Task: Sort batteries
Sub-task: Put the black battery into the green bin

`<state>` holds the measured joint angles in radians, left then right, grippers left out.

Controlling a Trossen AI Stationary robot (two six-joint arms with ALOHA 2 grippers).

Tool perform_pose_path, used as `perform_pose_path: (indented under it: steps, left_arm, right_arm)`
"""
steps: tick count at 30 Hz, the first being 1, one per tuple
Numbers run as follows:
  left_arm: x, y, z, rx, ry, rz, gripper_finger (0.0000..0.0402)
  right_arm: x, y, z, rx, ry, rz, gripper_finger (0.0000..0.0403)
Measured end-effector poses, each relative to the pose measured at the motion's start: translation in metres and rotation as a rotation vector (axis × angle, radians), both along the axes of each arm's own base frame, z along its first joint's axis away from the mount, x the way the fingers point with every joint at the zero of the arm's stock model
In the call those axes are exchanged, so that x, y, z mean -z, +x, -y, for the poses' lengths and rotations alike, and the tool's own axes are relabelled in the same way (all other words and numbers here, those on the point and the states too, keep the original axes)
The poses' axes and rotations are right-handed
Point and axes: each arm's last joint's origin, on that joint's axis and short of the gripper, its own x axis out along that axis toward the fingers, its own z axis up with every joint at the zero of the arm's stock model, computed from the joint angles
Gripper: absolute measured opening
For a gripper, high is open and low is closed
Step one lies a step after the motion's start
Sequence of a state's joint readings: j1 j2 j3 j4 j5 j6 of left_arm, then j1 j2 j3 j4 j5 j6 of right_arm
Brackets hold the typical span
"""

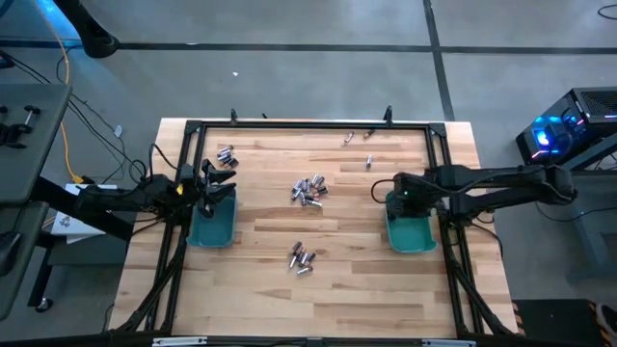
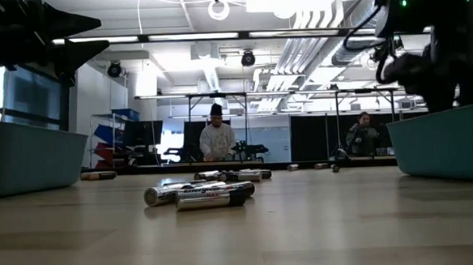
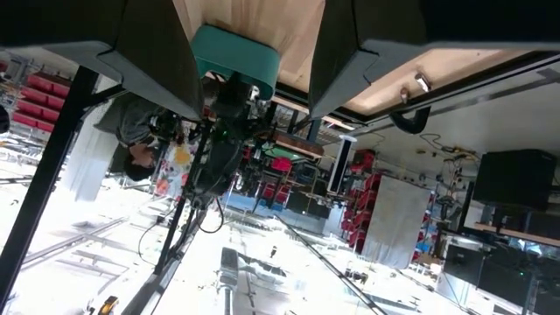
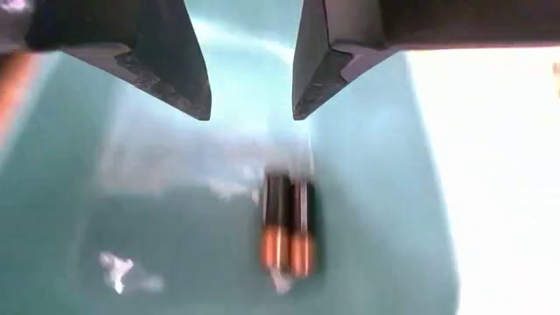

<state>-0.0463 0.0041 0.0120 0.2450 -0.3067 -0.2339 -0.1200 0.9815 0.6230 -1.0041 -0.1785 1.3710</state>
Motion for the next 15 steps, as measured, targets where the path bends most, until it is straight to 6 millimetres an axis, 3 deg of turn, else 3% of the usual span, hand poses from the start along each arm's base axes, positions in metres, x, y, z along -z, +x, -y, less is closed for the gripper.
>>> perform_pose_path:
  steps: [5,10,13,15]
  left_arm:
    - [0.0,0.0,0.0,0.0,0.0,0.0,0.0202]
    - [0.0,0.0,0.0,0.0,0.0,0.0,0.0202]
    - [0.0,0.0,0.0,0.0,0.0,0.0,0.0202]
    - [0.0,0.0,0.0,0.0,0.0,0.0,0.0202]
  right_arm:
    - [-0.051,0.009,0.004,-0.125,-0.014,0.121,0.0156]
    - [-0.104,0.029,0.027,-0.439,-0.391,0.396,0.0156]
    - [-0.122,0.04,0.051,-0.525,-0.637,0.335,0.0156]
    - [-0.125,0.048,0.076,-0.537,-0.712,0.237,0.0156]
